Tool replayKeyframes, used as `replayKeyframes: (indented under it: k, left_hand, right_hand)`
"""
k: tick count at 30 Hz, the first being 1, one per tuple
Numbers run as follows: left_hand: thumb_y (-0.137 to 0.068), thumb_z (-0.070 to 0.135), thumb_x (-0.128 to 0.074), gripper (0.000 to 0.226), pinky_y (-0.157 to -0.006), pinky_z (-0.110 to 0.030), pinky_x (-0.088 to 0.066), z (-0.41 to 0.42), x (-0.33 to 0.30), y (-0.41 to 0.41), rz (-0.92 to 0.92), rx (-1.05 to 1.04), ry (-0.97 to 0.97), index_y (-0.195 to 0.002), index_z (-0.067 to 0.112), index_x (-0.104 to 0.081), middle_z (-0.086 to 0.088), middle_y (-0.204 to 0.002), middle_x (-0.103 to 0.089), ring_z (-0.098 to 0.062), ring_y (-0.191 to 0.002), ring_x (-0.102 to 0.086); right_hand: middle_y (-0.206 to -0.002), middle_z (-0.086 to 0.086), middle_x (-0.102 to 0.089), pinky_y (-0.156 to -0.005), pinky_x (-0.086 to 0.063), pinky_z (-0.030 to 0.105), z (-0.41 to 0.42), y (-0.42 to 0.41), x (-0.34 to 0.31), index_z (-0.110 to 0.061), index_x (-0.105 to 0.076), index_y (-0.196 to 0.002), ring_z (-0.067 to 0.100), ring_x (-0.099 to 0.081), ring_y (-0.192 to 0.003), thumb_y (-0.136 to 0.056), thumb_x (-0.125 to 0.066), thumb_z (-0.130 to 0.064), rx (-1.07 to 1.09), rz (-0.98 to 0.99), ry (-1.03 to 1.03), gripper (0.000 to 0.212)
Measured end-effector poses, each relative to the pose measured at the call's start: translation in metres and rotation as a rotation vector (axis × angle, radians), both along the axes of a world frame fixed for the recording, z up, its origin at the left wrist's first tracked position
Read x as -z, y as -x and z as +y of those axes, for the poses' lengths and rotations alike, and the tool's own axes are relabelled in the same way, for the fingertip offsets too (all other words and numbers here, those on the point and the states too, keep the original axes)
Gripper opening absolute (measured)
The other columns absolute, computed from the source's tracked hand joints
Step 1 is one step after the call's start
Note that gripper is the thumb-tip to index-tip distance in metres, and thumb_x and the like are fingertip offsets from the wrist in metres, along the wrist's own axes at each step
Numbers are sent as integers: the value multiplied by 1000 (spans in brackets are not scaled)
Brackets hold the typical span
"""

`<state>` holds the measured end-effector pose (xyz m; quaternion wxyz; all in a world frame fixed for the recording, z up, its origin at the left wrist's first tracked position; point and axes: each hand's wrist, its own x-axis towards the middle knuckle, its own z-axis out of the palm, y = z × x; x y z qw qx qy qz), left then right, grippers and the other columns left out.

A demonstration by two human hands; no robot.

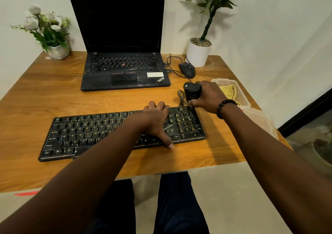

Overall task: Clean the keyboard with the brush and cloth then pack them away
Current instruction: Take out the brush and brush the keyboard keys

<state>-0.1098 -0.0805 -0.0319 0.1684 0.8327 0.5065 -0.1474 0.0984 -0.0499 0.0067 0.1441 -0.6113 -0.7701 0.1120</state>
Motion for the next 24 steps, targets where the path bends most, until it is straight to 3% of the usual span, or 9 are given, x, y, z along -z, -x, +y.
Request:
replayKeyframes:
  k: [2, 4, 6, 10, 14, 18, 22, 24]
  left_hand:
    - [-48, 82, -76, 146, -114, -54, -30, 0, 0, 0, -1, 4, -3, -158, 19, -3, -1, -158, -10, -34, -141, -15]
    - [-49, 82, -76, 146, -114, -53, -29, -1, -1, 0, -9, 9, -9, -158, 18, -4, -1, -157, -11, -33, -140, -16]
    - [-50, 81, -77, 144, -113, -51, -30, -2, -3, 0, -10, 15, -23, -158, 15, -6, -3, -156, -14, -32, -139, -18]
    - [-52, 80, -76, 143, -113, -50, -28, -4, -5, -1, -8, 22, -36, -158, 14, -7, -4, -155, -16, -32, -138, -19]
    - [-52, 81, -76, 144, -114, -50, -26, -5, -4, 0, -14, 19, -38, -158, 14, -5, -4, -156, -14, -32, -139, -17]
    - [-52, 81, -76, 144, -115, -51, -26, -4, -3, 1, -25, 16, -34, -158, 15, -4, -2, -156, -14, -33, -139, -17]
    - [-52, 80, -76, 144, -116, -52, -24, -5, -3, 1, -31, 8, -24, -158, 16, -3, -3, -157, -11, -33, -140, -15]
    - [-52, 81, -76, 144, -115, -52, -25, -4, -3, 1, -31, 6, -24, -158, 17, -3, -3, -157, -12, -33, -140, -16]
  right_hand:
    - [-100, -2, -65, -70, -42, 19, 0, -2, -2, -15, -63, -110, 13, -58, -92, -73, -79, -35, -32, 102, 65, 45]
    - [-104, 2, -68, -77, -45, 25, 0, -1, 0, -14, -63, -112, 16, -60, -96, -73, -79, -36, -71, 45, 107, 47]
    - [-101, 6, -68, -74, -44, 26, 3, 3, 0, -12, -65, -107, 21, -61, -94, -72, -80, -33, -52, -41, 42, 44]
    - [-98, -1, -66, -74, -42, 23, 1, 12, -4, -15, -64, -109, 14, -59, -91, -73, -80, -35, -108, 48, 59, 45]
    - [-99, 6, -68, -74, -46, 28, 2, 15, -4, -11, -65, -103, 23, -62, -93, -73, -79, -32, -123, -99, -14, 39]
    - [-95, 2, -68, -77, -50, 32, 1, 12, -6, -13, -65, -103, 18, -61, -88, -72, -80, -34, -179, -29, 60, 40]
    - [-95, 4, -66, -76, -49, 33, 6, 10, -11, -13, -63, -99, 21, -60, -89, -72, -80, -31, -218, -219, 57, 36]
    - [-97, 4, -66, -78, -49, 35, 8, 11, -15, -12, -64, -100, 21, -59, -91, -72, -81, -30, -218, -216, 13, 37]
